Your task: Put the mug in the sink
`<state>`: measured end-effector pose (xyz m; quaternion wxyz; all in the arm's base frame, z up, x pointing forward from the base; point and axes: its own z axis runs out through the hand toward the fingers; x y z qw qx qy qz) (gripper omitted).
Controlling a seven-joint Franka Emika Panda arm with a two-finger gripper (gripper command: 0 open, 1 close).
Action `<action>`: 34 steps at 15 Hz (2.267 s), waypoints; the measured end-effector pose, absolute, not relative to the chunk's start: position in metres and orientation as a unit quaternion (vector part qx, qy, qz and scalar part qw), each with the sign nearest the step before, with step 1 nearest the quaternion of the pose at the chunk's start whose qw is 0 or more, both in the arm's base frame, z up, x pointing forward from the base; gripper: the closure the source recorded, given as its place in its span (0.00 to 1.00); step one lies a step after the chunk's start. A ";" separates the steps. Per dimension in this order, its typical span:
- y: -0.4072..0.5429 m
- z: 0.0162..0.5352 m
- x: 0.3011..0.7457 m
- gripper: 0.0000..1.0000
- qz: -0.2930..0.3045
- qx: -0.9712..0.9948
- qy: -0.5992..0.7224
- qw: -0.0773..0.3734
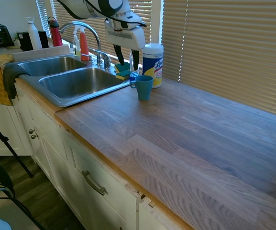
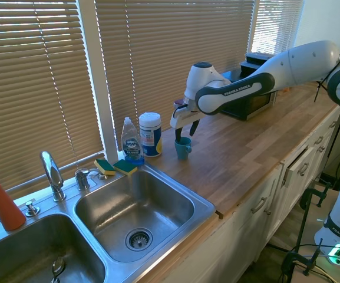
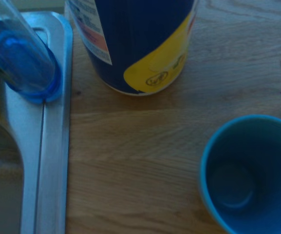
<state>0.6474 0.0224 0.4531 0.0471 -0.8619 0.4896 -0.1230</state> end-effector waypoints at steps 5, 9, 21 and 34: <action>0.020 0.406 0.693 0.00 -0.100 -0.857 0.504 0.031; 0.022 0.371 0.706 1.00 -0.079 -0.857 0.508 0.023; 0.017 0.361 0.706 1.00 -0.063 -0.852 0.518 0.031; 0.012 0.364 0.706 1.00 -0.060 -0.852 0.519 0.037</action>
